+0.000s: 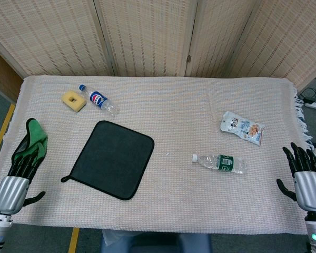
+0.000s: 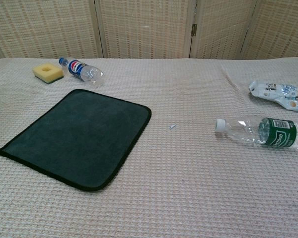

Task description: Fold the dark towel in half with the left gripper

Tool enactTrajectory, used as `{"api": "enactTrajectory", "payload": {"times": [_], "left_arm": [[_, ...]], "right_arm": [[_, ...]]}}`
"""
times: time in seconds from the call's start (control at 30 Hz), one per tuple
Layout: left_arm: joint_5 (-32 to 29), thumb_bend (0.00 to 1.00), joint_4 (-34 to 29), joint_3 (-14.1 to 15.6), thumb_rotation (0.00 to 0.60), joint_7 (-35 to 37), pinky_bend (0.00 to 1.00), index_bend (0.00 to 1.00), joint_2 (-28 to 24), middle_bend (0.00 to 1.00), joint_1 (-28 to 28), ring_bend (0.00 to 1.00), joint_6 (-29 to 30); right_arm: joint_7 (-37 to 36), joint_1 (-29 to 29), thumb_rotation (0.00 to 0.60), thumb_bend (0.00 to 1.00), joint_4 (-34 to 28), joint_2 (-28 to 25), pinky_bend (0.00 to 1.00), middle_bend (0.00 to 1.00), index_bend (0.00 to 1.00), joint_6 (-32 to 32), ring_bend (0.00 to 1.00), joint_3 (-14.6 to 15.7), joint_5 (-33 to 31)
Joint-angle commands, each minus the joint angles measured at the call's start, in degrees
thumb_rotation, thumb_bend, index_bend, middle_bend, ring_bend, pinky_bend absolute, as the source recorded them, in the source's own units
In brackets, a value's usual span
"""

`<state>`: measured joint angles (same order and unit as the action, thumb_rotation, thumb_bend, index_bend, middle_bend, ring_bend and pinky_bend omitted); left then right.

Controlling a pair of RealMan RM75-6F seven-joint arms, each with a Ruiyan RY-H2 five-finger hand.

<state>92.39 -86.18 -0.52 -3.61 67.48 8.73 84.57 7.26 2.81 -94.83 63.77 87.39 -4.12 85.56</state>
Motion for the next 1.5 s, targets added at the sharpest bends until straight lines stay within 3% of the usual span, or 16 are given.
{"api": "enactTrajectory", "payload": {"times": [0.03, 0.2, 0.3, 0.37, 0.43, 0.47, 0.5, 0.57, 0.67, 0.87, 1.03, 1.2, 1.5], "left_arm": [[-0.47, 0.19, -0.22, 0.21, 0.600, -0.29, 0.00, 0.00, 0.27, 0.00, 0.40, 0.00, -1.11], [2.25, 0.19, -0.25, 0.91, 0.600, 2.20, 0.00, 0.00, 0.39, 0.00, 1.23, 0.00, -0.76], [5.57, 0.19, 0.01, 0.55, 0.600, 5.55, 0.07, 0.00, 1.20, 0.04, 2.77, 0.05, 0.59], [6.99, 0.20, -0.23, -0.50, 0.600, 4.22, 0.36, 0.02, 1.31, 0.29, 4.79, 0.33, -0.18], [7.60, 0.20, -1.97, -0.63, 0.600, 4.56, 0.81, 0.04, 0.25, 0.71, 7.54, 0.79, -4.02], [7.17, 0.20, -3.28, -0.74, 0.600, 6.27, 0.94, 0.07, -0.58, 0.89, 9.21, 0.94, -6.76], [6.08, 0.20, -5.02, -1.06, 0.600, 9.51, 0.98, 0.10, -1.66, 0.95, 11.56, 0.98, -10.65], [3.92, 0.22, -6.83, -2.26, 0.600, 14.33, 1.00, 0.22, -2.70, 1.00, 15.34, 1.00, -16.28], [0.91, 0.29, -7.33, -4.42, 0.600, 13.97, 1.00, 0.31, -1.98, 1.00, 19.47, 1.00, -21.90], [-7.47, 0.34, -6.59, -9.46, 0.600, 6.27, 1.00, 0.31, 3.15, 1.00, 25.71, 1.00, -28.98], [-13.39, 0.39, -1.61, -12.31, 0.600, 3.33, 1.00, 0.32, 9.18, 1.00, 31.31, 1.00, -34.55], [-16.32, 0.40, 6.49, -14.01, 0.600, 3.06, 1.00, 0.35, 15.61, 1.00, 36.32, 1.00, -38.10], [-17.96, 0.41, 21.81, -14.41, 0.600, 5.65, 1.00, 0.37, 24.48, 1.00, 42.92, 1.00, -43.08]], "right_arm": [[-0.42, -0.02, 0.600, 0.35, -0.07, -0.28, 0.00, 0.00, 0.00, -0.30, 0.00, 0.03, -0.05], [-1.32, -0.61, 0.600, 0.35, -0.44, -0.81, 0.00, 0.00, 0.00, 0.76, 0.00, 0.57, 1.26], [-2.02, -1.21, 0.600, 0.35, -0.39, -1.10, 0.00, 0.00, 0.00, 1.92, 0.00, 1.22, 2.82], [-2.16, -1.47, 0.600, 0.35, -0.59, -1.29, 0.00, 0.00, 0.00, 1.99, 0.00, 1.75, 3.42], [-1.21, -1.55, 0.600, 0.35, -1.09, -1.73, 0.00, 0.00, 0.00, 1.66, 0.00, 1.84, 3.02], [-0.77, -1.47, 0.600, 0.35, -1.19, -1.77, 0.00, 0.00, 0.00, 1.61, 0.00, 1.68, 2.90], [-0.69, -1.30, 0.600, 0.35, -1.30, -1.72, 0.00, 0.00, 0.00, 1.38, 0.00, 1.47, 2.65], [-1.40, -0.95, 0.600, 0.35, -1.35, -1.75, 0.00, 0.00, 0.00, 0.60, 0.00, 1.33, 2.27], [-1.91, -0.70, 0.600, 0.35, -0.95, -1.76, 0.00, 0.00, 0.00, -0.17, 0.00, 1.11, 1.49], [-1.88, -0.64, 0.600, 0.35, -0.64, -1.86, 0.00, 0.00, 0.00, -0.78, 0.00, 1.12, 0.91], [-4.63, 0.92, 0.600, 0.35, 0.06, -2.51, 0.00, 0.00, 0.00, -5.37, 0.00, 1.21, -1.07], [-5.96, 1.01, 0.600, 0.35, 0.31, -2.95, 0.00, 0.00, 0.00, -5.59, 0.00, 0.96, -1.58], [-9.48, 0.65, 0.600, 0.35, 1.50, -4.06, 0.00, 0.00, 0.00, -7.11, 0.00, 1.18, -3.54]]}}
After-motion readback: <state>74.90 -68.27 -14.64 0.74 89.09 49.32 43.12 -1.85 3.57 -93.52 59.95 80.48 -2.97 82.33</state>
